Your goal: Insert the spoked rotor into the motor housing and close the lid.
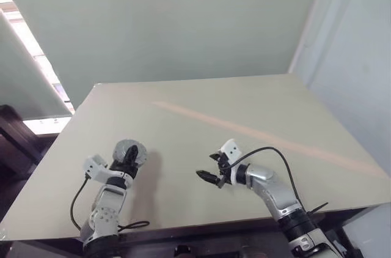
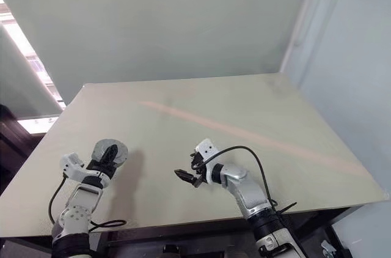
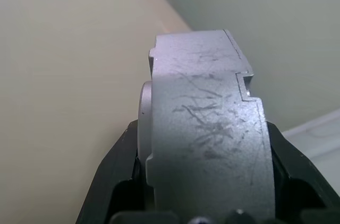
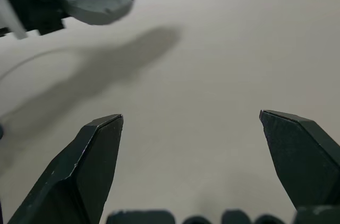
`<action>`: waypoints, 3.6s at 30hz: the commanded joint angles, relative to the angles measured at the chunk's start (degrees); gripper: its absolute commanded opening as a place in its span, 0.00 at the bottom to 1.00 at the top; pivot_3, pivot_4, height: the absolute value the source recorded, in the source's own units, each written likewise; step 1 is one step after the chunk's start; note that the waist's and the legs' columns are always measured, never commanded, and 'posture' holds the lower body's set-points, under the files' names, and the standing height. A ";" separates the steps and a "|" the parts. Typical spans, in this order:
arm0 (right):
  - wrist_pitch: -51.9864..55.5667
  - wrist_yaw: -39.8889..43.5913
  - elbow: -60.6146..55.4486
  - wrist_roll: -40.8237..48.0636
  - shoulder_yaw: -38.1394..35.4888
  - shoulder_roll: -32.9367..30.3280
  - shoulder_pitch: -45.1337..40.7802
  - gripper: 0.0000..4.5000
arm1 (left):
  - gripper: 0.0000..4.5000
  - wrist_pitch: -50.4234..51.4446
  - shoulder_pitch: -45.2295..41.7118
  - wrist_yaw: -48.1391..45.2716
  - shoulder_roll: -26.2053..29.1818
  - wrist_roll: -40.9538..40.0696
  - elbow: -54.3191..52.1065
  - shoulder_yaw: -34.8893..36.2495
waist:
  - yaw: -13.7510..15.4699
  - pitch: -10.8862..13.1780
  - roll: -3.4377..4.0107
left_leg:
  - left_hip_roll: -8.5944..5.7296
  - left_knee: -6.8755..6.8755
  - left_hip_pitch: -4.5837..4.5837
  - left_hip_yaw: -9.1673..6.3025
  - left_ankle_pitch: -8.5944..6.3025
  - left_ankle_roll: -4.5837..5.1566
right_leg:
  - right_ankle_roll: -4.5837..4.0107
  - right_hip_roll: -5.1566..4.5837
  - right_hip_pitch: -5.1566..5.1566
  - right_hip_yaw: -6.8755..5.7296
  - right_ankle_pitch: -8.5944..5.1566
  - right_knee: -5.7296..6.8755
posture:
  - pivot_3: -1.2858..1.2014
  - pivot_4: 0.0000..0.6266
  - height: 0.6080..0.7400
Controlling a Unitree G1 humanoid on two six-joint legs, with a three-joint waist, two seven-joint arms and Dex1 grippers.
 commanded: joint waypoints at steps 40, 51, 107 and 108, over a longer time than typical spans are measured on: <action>-3.01 0.86 -3.63 -3.49 2.32 -1.42 -0.61 1.00 | 1.00 -15.76 -0.41 20.45 5.87 30.80 8.66 -3.00 | -0.26 -0.10 -0.40 | 0.54 0.24 0.29 0.28 -0.04 -0.11 | -0.23 0.49 0.10 0.20 0.35 0.20 | 0.52 0.00 1.00; -4.25 0.94 -1.82 -4.20 2.16 -1.40 -1.12 1.00 | 1.00 -9.97 1.97 19.91 5.23 30.00 2.65 -4.19 | -0.03 -0.10 -0.40 | 0.90 0.35 0.25 0.34 -0.07 -0.34 | -0.42 0.89 0.11 0.17 0.46 0.16 | 0.52 0.00 1.00; 3.37 -5.20 -15.17 5.05 -17.11 -8.50 9.42 1.00 | 1.00 -7.23 7.38 -22.28 10.24 20.22 -21.14 -21.62 | 1.23 0.00 -0.22 | 0.85 0.37 0.12 0.32 0.02 -0.45 | -0.54 0.94 0.13 0.25 0.43 0.06 | 0.52 0.00 1.00; 3.65 -5.39 -16.07 5.29 -17.49 -8.78 10.26 1.00 | 1.00 -6.96 7.17 -22.58 10.41 20.48 -21.15 -21.94 | 1.21 0.01 -0.20 | 0.87 0.37 0.12 0.33 0.02 -0.45 | -0.54 0.95 0.12 0.25 0.43 0.06 | 0.52 0.00 1.00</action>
